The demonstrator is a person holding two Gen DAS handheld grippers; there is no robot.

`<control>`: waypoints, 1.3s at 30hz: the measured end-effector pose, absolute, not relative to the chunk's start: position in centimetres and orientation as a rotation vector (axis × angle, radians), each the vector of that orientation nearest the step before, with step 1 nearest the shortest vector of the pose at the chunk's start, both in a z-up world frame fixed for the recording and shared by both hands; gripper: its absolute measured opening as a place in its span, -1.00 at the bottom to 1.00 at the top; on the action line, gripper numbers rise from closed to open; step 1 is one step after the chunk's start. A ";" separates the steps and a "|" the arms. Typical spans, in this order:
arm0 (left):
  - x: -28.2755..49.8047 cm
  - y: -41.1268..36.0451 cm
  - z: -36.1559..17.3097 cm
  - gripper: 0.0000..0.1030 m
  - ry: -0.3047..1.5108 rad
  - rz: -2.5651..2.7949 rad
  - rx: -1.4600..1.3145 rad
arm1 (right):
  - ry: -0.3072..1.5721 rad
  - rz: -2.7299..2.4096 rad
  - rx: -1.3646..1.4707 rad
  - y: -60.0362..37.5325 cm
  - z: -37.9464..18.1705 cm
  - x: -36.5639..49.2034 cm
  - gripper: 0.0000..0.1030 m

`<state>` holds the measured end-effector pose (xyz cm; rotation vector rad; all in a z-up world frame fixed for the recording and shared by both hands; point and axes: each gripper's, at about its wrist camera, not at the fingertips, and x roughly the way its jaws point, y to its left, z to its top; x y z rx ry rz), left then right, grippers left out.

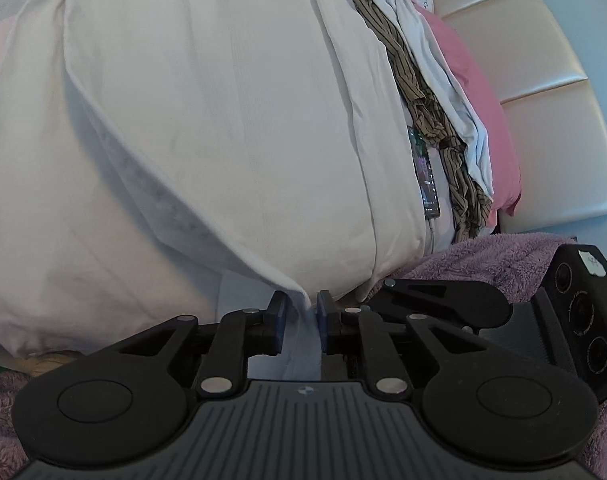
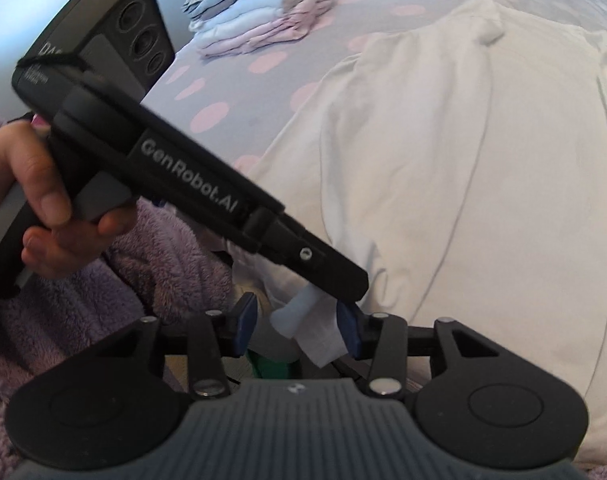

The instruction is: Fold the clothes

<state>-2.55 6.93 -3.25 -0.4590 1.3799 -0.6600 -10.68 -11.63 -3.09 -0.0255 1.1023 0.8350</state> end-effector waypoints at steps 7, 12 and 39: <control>-2.1 5.1 -2.5 -0.53 1.375 -0.671 -0.364 | 1.131 0.749 -0.045 -12.0 -3.8 -9.8 -0.86; -1.8 4.8 -1.6 -0.41 1.354 -0.673 -0.264 | 1.127 0.747 -0.083 -11.9 -3.9 -9.4 -0.88; 10.4 11.8 -4.1 -0.17 0.843 -0.401 0.570 | 1.066 0.418 -0.103 -24.7 1.8 -0.9 -0.88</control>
